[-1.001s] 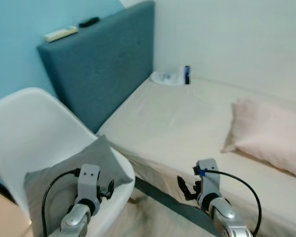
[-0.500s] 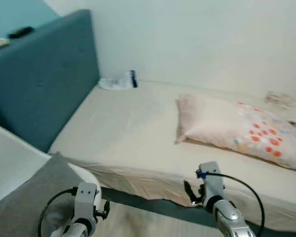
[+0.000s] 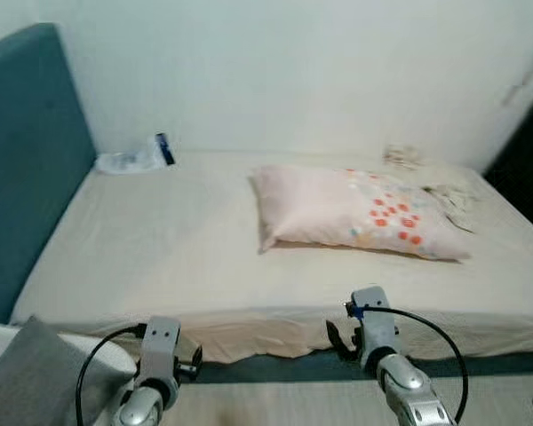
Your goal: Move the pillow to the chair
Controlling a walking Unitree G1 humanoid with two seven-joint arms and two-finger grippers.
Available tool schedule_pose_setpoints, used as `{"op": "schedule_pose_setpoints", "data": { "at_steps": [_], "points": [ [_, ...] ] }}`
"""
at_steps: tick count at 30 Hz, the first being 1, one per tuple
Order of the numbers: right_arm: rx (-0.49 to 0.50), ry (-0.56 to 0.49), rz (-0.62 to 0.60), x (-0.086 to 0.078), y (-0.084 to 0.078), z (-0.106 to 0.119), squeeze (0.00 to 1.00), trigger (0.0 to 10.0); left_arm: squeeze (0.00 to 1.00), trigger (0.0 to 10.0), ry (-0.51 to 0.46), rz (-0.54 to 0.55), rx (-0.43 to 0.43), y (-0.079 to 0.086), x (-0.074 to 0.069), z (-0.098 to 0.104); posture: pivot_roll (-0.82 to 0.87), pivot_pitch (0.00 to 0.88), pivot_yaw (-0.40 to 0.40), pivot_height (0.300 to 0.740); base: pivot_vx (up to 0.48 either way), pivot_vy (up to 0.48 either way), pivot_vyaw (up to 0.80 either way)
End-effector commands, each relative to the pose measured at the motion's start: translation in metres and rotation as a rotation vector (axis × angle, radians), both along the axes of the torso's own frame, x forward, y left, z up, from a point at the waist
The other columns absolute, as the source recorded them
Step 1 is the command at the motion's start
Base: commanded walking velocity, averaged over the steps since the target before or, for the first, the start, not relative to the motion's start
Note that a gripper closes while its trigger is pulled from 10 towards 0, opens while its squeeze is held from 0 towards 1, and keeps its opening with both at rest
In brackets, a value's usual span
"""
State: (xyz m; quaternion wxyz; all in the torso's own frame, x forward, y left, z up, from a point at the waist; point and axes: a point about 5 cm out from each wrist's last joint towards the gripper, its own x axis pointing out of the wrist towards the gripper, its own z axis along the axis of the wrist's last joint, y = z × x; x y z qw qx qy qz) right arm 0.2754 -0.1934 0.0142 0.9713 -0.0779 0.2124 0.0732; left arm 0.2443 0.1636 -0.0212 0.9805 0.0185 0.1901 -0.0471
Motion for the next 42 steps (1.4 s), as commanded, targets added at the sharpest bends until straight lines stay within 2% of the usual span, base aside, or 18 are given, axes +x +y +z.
{"op": "schedule_pose_setpoints", "data": {
  "at_steps": [1,8,42],
  "points": [
    [-0.016,-0.003,-0.008,-0.0003,-0.0057,-0.0002,0.00,10.0,0.00,10.0,-0.012,-0.015,0.004,-0.0033,0.0029,0.0016,-0.14,0.016,-0.033,0.711,0.000,0.000,-0.78],
    [0.012,-0.027,-0.029,-0.0006,-0.0057,0.0002,0.00,10.0,0.00,10.0,-0.023,-0.032,0.008,-0.0040,0.0052,0.0030,-0.14,0.026,-0.012,0.711,0.000,0.000,-0.78],
    [0.042,-0.028,-0.028,-0.0061,0.0001,-0.0038,0.00,10.0,0.00,10.0,-0.014,-0.070,0.012,-0.0011,0.0033,0.0014,-0.14,0.044,0.026,0.711,0.000,0.000,0.00]
  ]
}}
